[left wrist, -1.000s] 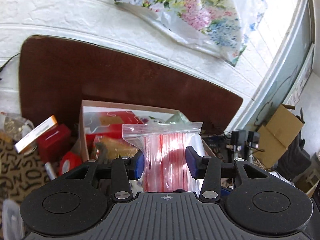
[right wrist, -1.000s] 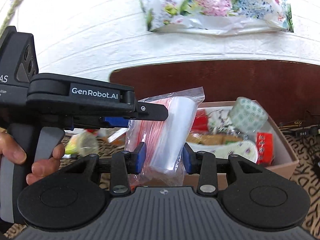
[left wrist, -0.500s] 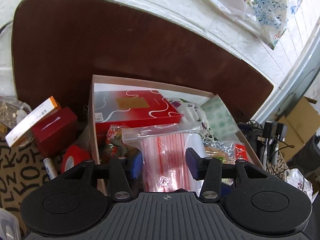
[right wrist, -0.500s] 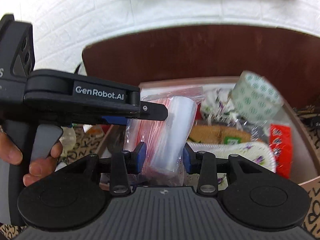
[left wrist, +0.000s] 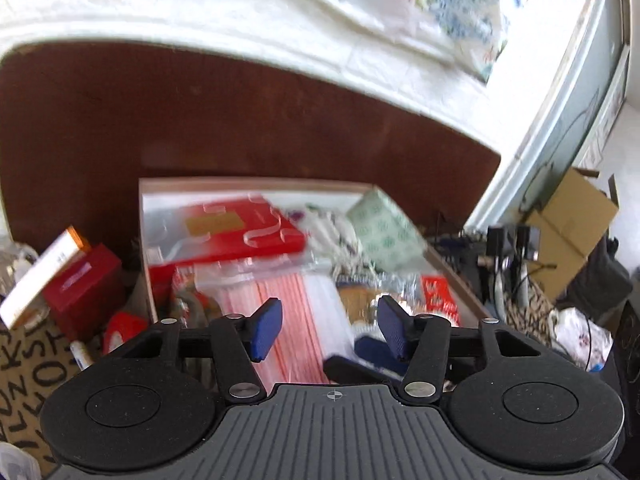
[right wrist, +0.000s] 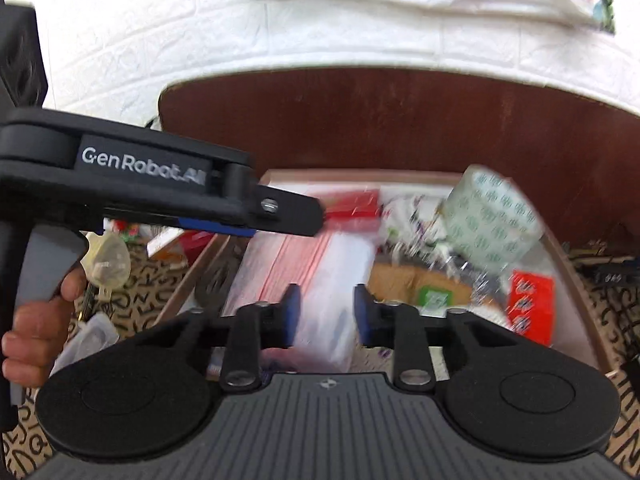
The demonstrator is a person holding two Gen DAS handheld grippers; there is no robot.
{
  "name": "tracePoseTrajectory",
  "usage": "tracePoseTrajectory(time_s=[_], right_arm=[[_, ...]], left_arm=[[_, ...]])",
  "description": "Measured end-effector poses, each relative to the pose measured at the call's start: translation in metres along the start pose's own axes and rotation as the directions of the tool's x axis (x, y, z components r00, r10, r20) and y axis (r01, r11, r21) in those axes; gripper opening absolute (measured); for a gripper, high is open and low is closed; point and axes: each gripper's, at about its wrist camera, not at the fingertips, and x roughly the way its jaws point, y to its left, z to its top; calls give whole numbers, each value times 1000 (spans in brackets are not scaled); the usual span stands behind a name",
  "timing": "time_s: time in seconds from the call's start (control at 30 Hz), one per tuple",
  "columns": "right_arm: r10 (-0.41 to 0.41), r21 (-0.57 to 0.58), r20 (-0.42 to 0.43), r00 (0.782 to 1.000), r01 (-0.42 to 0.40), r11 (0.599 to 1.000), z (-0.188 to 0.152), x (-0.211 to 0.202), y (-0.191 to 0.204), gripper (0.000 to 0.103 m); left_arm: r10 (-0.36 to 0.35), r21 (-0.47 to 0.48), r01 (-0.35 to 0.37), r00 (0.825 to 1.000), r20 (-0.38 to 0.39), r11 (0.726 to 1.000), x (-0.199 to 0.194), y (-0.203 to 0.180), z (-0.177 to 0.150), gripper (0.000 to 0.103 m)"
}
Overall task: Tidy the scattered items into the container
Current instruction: 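Lower the zip bag into the box and open the left gripper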
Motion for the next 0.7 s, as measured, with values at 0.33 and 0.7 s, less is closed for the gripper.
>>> tracePoseTrajectory(time_s=[0.33, 0.7], right_arm=[[-15, -17, -20, 1000, 15, 1000, -6, 12, 4, 26], [-23, -33, -34, 999, 21, 999, -5, 8, 11, 38]], left_arm=[[25, 4, -25, 999, -21, 1000, 14, 9, -14, 62], [19, -34, -20, 1000, -12, 999, 3, 3, -19, 94]])
